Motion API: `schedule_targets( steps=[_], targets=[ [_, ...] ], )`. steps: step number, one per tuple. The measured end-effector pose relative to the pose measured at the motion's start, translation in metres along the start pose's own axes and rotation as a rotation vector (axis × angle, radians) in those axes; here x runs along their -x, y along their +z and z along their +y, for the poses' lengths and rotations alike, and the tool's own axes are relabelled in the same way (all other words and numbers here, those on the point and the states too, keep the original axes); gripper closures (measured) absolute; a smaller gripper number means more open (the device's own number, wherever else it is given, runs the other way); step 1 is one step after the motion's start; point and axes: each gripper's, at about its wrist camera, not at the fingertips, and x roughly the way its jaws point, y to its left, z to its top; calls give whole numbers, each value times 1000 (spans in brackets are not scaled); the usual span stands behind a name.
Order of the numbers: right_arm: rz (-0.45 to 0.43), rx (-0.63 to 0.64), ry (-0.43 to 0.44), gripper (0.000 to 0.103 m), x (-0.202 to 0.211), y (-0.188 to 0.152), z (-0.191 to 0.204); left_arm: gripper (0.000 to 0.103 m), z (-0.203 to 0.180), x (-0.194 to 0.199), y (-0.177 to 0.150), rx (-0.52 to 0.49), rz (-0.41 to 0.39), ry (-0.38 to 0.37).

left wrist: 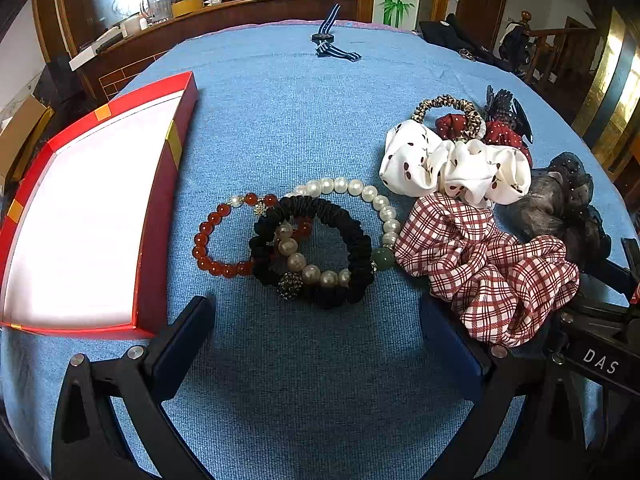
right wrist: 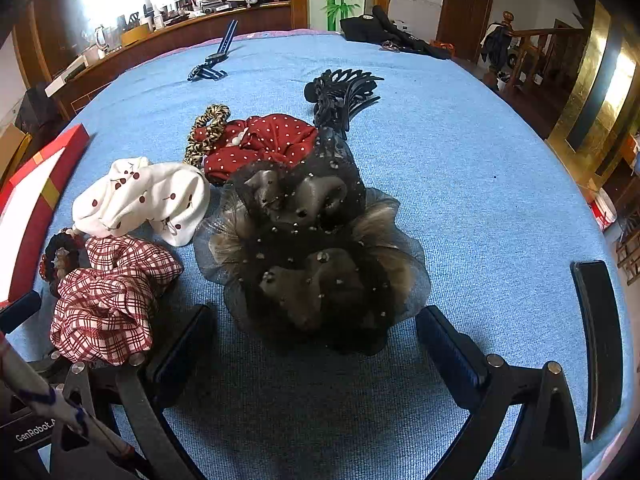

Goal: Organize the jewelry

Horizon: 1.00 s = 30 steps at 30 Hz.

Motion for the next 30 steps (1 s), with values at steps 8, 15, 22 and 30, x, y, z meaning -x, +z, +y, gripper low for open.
schedule_targets(
  steps=[8,15,22,30],
  targets=[
    [0,0,0,0,0,0,0,0,0,0,0,1,1,-1],
    [0,0,1,0,0,0,0,0,0,0,0,1,1,1],
    [-29,4,45,1,26,-7,-9,0,9,28,-6,-16,-44,5],
    [-256,-5,111,1,124,-15,-28,0,37,127,-6,-39,-240,-46]
  ],
)
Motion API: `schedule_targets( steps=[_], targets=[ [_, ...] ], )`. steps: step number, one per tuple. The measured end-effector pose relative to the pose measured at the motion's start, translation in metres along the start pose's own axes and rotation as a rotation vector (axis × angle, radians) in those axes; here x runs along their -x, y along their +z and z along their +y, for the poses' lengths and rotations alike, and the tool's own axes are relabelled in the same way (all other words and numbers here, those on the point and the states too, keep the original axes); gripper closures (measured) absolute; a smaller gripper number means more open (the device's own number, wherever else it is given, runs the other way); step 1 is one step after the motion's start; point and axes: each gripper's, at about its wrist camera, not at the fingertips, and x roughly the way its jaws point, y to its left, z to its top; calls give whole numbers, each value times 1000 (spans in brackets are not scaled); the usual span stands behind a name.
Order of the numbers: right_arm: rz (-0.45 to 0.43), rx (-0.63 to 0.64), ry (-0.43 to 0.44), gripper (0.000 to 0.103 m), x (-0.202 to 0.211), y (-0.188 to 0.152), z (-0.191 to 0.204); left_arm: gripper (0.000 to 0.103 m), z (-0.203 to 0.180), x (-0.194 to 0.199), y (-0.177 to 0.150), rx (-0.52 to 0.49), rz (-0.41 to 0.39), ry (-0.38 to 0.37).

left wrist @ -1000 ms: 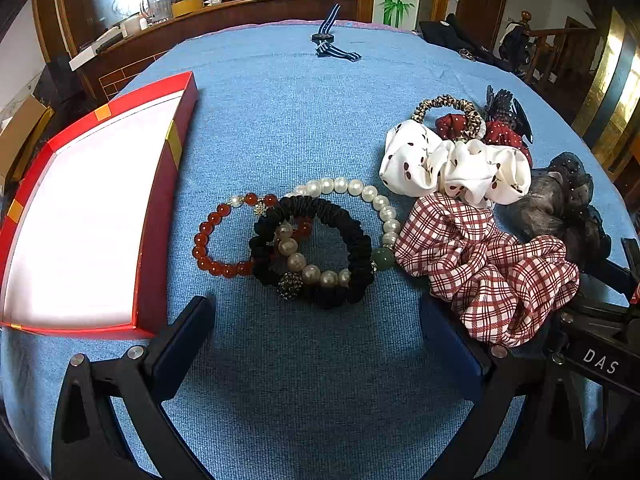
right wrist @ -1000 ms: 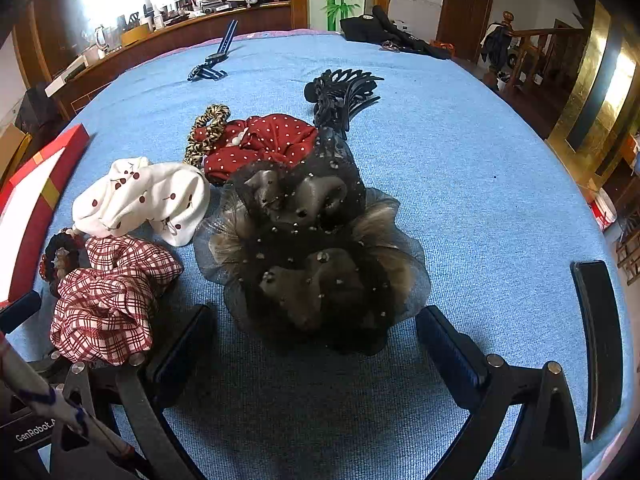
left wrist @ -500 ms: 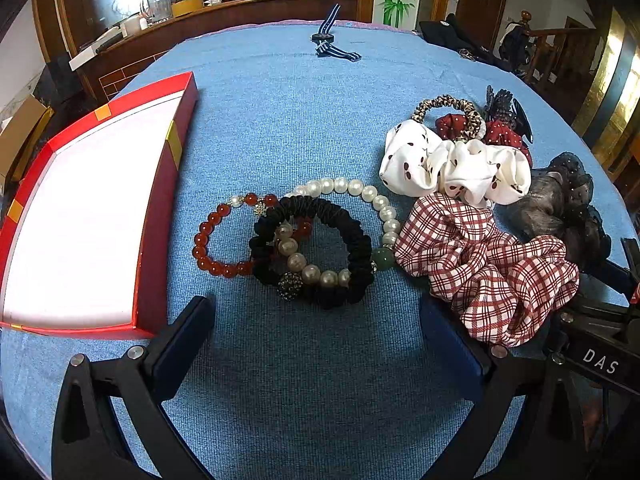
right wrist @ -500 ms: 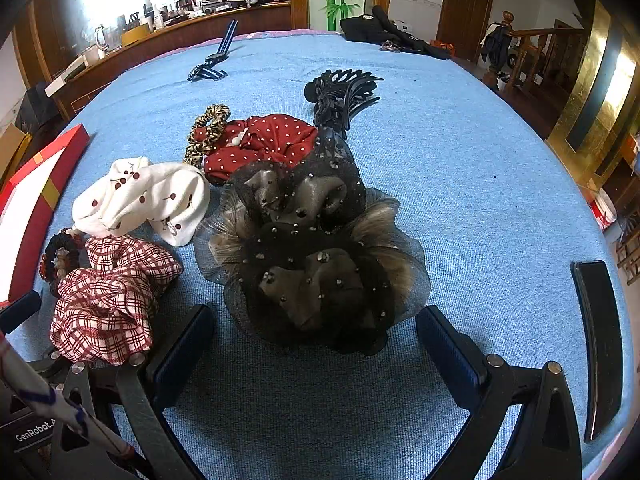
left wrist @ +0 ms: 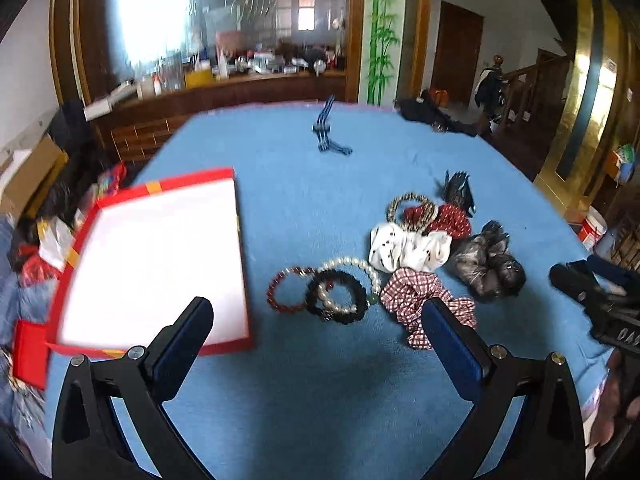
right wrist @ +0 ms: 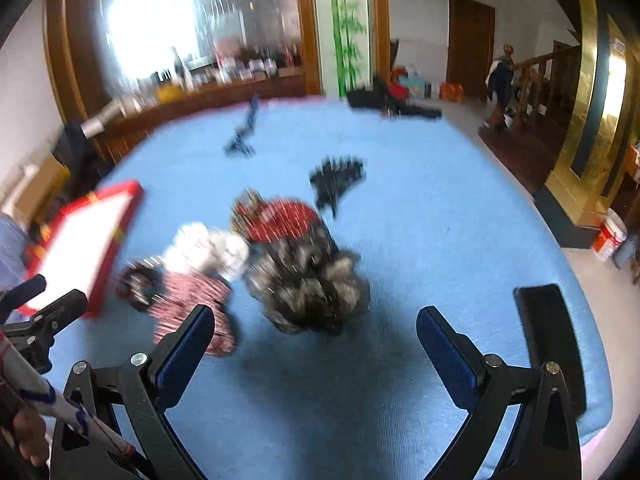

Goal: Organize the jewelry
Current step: 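Move both tools toward the pile of hair accessories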

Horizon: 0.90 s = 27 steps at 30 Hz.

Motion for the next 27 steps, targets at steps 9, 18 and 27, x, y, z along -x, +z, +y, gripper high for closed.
schedule_targets(
  steps=[9,18,27],
  targets=[
    [1,-11,63,1,10,0,7,0,-1,-2,-10,-32,45,-22],
    [24,-22,69,2,2,-2,5,0,8,-13,-11,-14,72,-24],
    [66,-48,70,6,-16,-4,-5,0,18,-40,-15,14,130,-41]
  ],
)
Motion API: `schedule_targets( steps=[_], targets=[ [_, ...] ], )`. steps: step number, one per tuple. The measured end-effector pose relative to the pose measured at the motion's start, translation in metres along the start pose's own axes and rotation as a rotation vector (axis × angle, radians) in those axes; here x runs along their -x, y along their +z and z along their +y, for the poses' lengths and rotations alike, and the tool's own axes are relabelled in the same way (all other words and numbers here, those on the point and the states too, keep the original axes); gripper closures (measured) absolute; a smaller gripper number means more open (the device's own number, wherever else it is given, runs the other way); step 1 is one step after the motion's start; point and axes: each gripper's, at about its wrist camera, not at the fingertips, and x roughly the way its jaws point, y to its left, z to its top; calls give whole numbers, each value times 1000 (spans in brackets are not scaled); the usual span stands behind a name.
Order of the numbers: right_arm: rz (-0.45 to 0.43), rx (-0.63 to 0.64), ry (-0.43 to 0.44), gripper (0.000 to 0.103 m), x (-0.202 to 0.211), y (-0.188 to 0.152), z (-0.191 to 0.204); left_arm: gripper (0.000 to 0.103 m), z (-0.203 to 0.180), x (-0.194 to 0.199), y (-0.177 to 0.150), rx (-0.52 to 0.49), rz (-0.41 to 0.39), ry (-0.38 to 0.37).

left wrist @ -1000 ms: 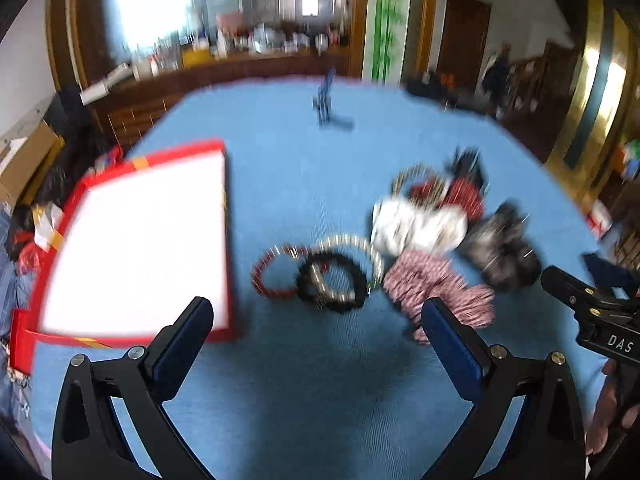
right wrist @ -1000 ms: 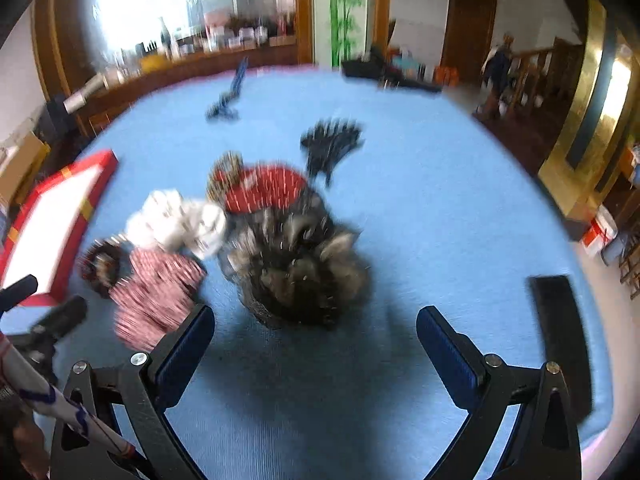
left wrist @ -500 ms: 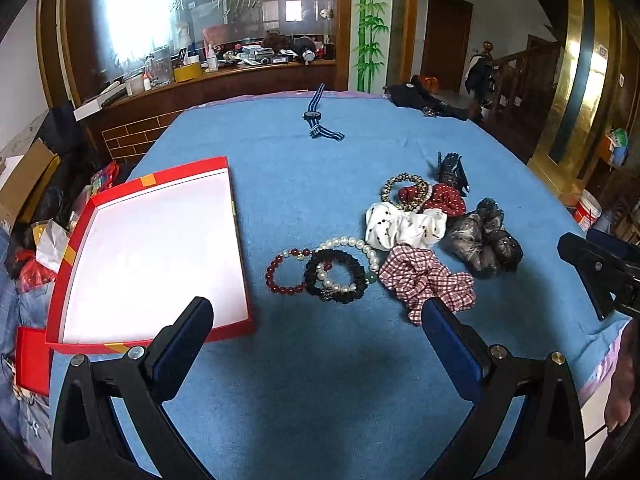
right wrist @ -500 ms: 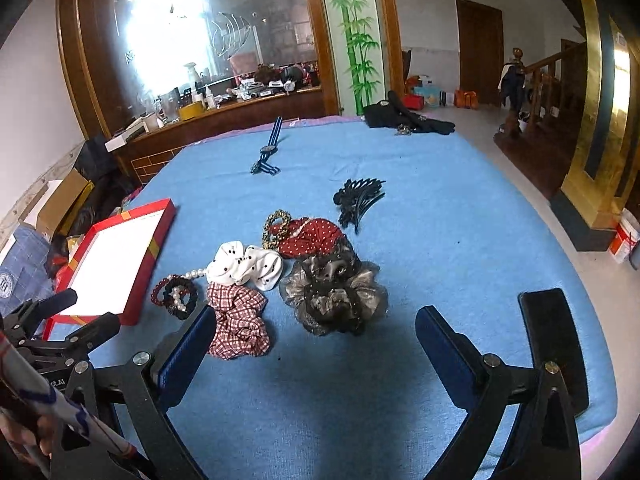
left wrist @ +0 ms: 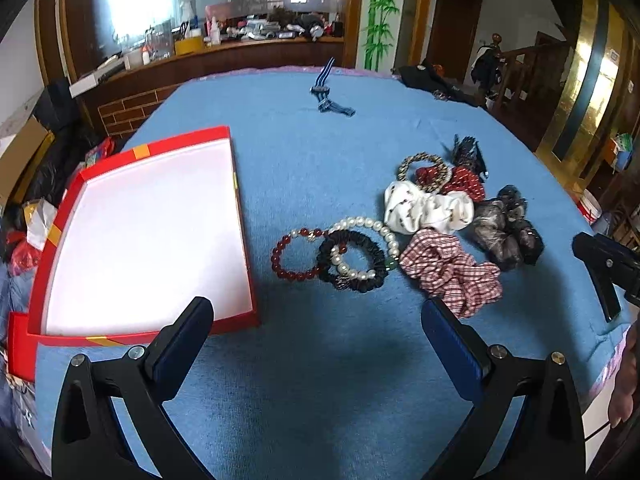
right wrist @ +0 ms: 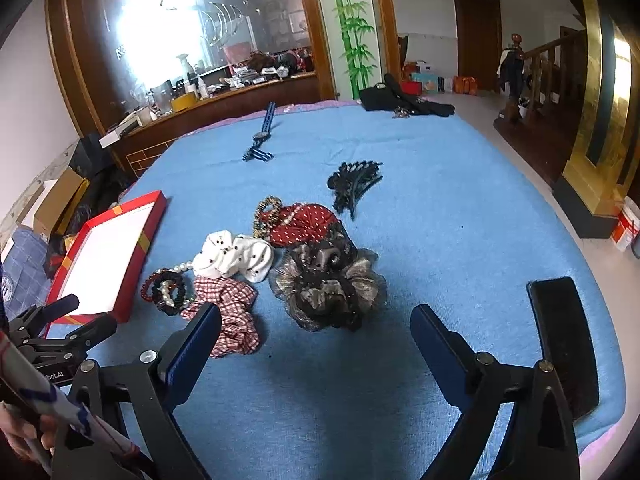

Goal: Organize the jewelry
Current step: 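Move both tools toward the pile of hair accessories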

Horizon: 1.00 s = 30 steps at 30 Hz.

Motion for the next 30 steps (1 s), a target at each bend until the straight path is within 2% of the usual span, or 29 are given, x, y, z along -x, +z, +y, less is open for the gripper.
schedule_targets(
  steps=[3,10,11,12,14,16,20,23,25,27,28,30],
  targets=[
    [8,-21,3,6,-4,0,-5,1,4,-8,4,8,11,-18],
    [16,-38,-2,6,-9,0,-12,27,4,-31,15,-25,47,-11],
    [16,-40,-2,6,-10,0,-13,30,4,-34,17,-29,50,-12],
    [20,-43,0,6,-10,0,-13,37,4,-38,19,-33,55,-15],
    [20,-46,-1,6,-11,-1,-15,41,5,-46,23,-34,70,-16],
    [21,-49,-2,6,-11,0,-16,51,5,-55,26,-34,84,-33],
    [24,-55,0,6,-12,-1,-18,53,4,-73,29,-43,109,-20],
    [27,-58,0,6,-13,-1,-19,66,4,-83,30,-38,125,-29],
    [30,-59,-1,6,-15,-1,-20,81,0,-85,31,-44,117,-46],
    [35,-68,0,6,-18,-1,-22,90,-5,-83,31,-56,110,-45],
    [39,-73,2,6,-19,0,-23,94,-7,-82,30,-60,107,-44],
    [48,-76,3,6,-24,0,-25,94,-10,-77,30,-61,100,-73]
  ],
)
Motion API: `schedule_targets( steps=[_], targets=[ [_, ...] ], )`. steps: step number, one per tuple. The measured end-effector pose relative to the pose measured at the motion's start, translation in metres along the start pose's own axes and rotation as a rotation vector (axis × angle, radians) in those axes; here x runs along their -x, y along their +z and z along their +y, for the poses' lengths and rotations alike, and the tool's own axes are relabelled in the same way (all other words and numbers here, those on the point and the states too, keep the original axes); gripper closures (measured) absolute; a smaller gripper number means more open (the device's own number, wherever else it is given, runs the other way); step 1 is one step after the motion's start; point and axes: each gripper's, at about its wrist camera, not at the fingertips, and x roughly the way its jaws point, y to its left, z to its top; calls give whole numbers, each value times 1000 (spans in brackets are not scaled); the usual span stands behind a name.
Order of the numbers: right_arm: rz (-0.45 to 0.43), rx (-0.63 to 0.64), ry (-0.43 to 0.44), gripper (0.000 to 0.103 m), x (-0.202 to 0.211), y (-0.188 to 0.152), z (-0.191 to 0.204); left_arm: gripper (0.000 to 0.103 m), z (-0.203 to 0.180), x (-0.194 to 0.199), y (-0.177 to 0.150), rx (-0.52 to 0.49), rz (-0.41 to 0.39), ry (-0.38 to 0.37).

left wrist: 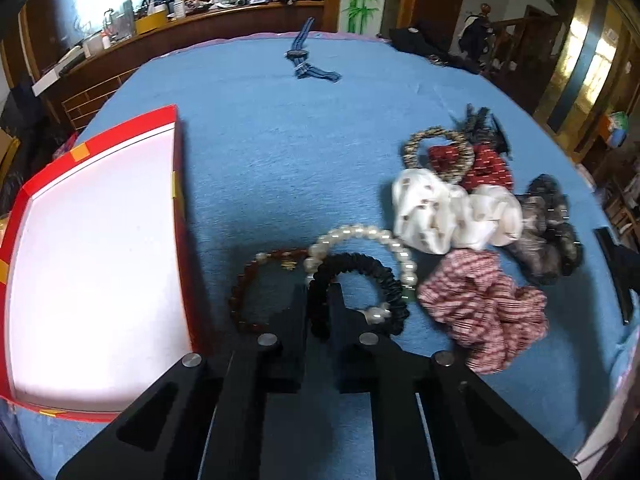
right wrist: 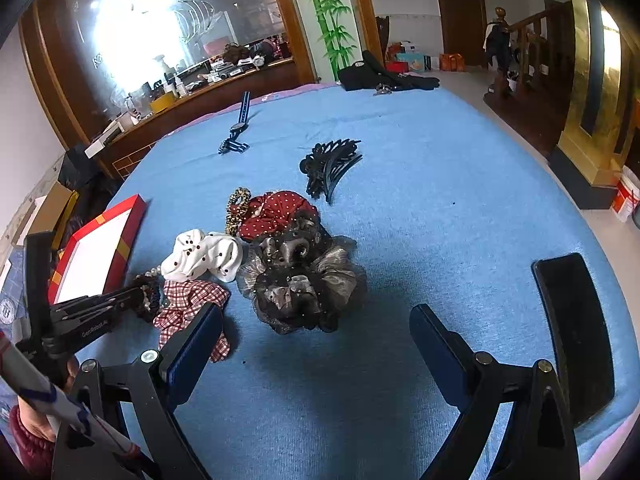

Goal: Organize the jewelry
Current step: 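Move both tools toward the pile of hair accessories, then grasp the black beaded hair tie with the left tool while the right grasps the black sheer scrunchie, then carry both items into the red box and open both tools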

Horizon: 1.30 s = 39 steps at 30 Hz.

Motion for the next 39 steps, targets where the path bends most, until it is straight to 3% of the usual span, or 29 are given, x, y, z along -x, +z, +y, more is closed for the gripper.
schedule_targets(
  steps=[11,12,14,15,16,19,30,39],
  targets=[
    [90,13,33,8,-52,12,13,94,-5,36,-3,1,-83,-25],
    [104,21,20,12,-58,11,14,94,-5,37,-4,1,-85,-17],
    [130,25,0,41,-67,10,14,94,-4,38,-6,-2,-90,-1],
    [138,16,0,47,-70,10,12,94,-3,38,-7,-1,-91,5],
    [143,20,-3,66,-71,9,11,94,-1,38,-8,2,-92,5],
    [102,13,-16,74,-60,9,8,94,2,40,-11,9,-93,8],
    [-15,22,0,75,-11,15,16,94,7,55,-10,19,-131,15],
    [-21,107,80,75,3,23,62,94,28,69,-12,49,-177,70]
  ],
)
